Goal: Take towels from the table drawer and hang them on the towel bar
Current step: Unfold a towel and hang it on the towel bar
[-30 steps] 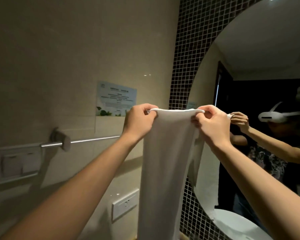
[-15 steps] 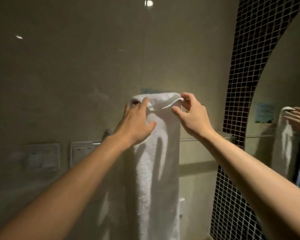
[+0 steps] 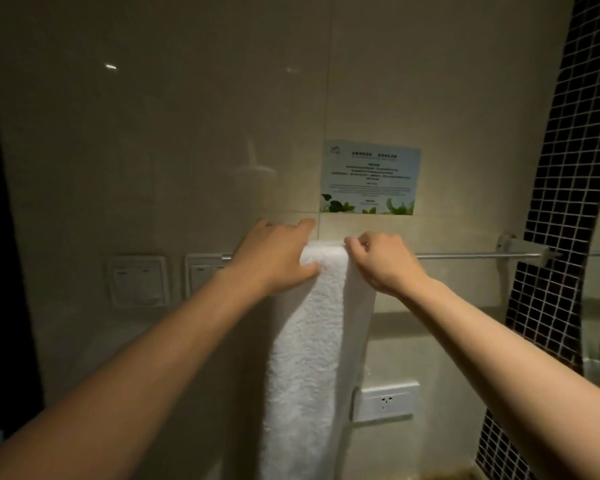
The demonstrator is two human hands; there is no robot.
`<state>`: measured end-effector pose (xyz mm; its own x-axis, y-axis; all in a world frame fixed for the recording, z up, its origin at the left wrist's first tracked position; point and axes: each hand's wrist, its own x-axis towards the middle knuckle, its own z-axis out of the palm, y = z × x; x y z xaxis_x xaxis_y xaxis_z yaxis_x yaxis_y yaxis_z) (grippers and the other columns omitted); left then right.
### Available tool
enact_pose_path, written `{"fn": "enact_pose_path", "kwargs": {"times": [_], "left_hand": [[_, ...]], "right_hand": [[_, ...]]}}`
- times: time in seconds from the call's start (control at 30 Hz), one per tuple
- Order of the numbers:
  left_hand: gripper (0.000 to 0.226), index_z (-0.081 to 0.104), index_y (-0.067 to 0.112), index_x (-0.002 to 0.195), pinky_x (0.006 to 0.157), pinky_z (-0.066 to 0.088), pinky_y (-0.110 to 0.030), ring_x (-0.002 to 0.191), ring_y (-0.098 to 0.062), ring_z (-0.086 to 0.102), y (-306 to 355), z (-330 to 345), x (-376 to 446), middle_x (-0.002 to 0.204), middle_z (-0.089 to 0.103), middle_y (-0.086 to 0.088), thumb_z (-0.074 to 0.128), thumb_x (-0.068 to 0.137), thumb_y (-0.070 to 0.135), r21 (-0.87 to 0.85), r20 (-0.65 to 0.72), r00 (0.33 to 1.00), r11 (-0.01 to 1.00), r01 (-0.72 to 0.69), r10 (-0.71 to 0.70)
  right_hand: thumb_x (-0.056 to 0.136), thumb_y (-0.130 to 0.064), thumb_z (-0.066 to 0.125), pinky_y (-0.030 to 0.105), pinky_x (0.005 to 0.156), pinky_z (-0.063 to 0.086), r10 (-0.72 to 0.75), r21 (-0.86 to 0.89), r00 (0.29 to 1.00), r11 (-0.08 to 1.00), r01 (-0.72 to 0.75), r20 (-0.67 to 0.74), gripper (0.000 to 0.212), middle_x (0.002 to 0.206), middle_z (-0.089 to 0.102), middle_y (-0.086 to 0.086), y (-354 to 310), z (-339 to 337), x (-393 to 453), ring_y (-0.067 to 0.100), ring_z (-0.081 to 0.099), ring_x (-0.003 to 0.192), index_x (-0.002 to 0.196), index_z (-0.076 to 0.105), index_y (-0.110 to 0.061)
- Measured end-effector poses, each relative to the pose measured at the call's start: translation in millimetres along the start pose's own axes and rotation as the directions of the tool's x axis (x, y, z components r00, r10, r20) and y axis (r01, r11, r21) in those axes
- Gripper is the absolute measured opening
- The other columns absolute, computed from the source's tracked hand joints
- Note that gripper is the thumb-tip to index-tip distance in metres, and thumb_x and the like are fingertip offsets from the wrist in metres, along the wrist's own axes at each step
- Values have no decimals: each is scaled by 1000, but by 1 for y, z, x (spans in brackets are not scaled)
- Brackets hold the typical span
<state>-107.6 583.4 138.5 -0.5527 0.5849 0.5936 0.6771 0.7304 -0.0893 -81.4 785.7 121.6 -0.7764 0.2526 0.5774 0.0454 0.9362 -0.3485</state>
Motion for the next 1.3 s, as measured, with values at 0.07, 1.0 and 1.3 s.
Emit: {"fn": "enact_pose_path", "kwargs": {"times": [0.07, 1.0, 1.3], "left_hand": [[44, 57, 29, 125, 92, 48, -40, 96, -19, 63, 4, 5, 2, 107, 70, 5, 62, 85, 49, 18, -84, 993, 997, -81, 82], [23, 73, 20, 110, 82, 57, -40, 92, -24, 65, 11, -10, 62, 109, 70, -4, 64, 90, 27, -119, -184, 983, 993, -21, -1], [10, 74, 20, 90, 85, 50, -34, 95, -15, 59, 32, 63, -60, 96, 68, 8, 66, 85, 23, -442, -330, 944, 882, -165, 11]], "right_hand": [[96, -58, 36, 44, 79, 53, 24, -12, 1000, 1000, -24, -2, 57, 101, 73, 18, 3, 3, 0, 38, 65, 91, 108, 68, -12], [85, -30, 64, 38, 93, 38, 239, 171, 901, 967, -188, -361, 12, 94, 70, 1, 3, -14, -10, 26, 63, 94, 92, 66, -21], [88, -34, 68, 36, 77, 47, 358, 453, 822, 881, -139, -443, 26, 96, 58, -3, 12, -1, -34, 17, 55, 86, 104, 56, -18]]}}
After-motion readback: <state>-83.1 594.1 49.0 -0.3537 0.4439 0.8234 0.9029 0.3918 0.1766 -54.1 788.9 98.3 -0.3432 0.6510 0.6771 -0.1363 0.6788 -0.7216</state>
